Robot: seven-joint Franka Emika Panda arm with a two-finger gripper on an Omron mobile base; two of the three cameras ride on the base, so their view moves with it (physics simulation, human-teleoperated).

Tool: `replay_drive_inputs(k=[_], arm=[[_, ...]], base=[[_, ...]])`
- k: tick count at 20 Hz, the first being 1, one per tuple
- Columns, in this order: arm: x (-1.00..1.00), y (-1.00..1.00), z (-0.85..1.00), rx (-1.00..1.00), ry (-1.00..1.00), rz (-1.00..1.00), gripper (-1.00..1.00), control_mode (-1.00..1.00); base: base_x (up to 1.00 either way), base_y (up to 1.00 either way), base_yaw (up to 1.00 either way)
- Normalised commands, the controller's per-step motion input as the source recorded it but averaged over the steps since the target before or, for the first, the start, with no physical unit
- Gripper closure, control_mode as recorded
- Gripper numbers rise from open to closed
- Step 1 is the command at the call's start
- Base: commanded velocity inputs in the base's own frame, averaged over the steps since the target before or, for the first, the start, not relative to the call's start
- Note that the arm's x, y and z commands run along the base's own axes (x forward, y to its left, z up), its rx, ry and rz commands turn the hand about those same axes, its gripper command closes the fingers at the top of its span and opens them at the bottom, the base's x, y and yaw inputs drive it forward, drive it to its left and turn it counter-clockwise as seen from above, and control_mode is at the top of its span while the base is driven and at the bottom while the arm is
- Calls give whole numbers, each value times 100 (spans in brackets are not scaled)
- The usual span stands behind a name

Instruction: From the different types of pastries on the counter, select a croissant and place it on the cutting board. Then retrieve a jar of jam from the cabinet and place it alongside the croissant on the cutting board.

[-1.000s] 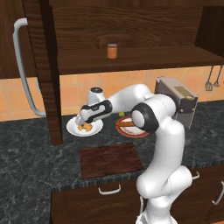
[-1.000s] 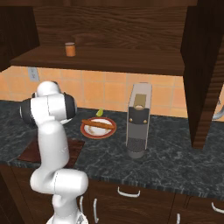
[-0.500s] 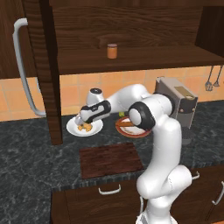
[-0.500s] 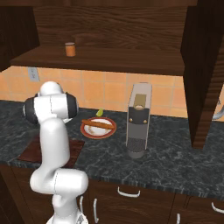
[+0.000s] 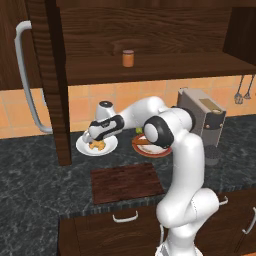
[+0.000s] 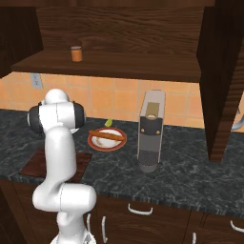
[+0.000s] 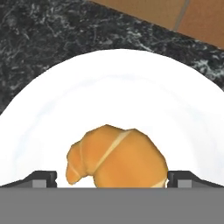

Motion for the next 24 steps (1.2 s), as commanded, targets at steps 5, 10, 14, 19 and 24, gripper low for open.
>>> replay_drive_inputs(k=[5, 10, 14, 19, 24], arm=[[2, 0, -10, 0, 0, 1, -100, -100], [8, 0, -17, 0, 0, 5, -100, -100], [30, 0, 0, 0, 0, 0, -100, -100], [11, 0, -15, -1, 0, 3, -100, -100], [0, 0, -21, -4, 0, 11, -100, -100]], base=[[0, 0, 0], [0, 0, 0], [0, 0, 0], [0, 0, 0], [0, 0, 0]])
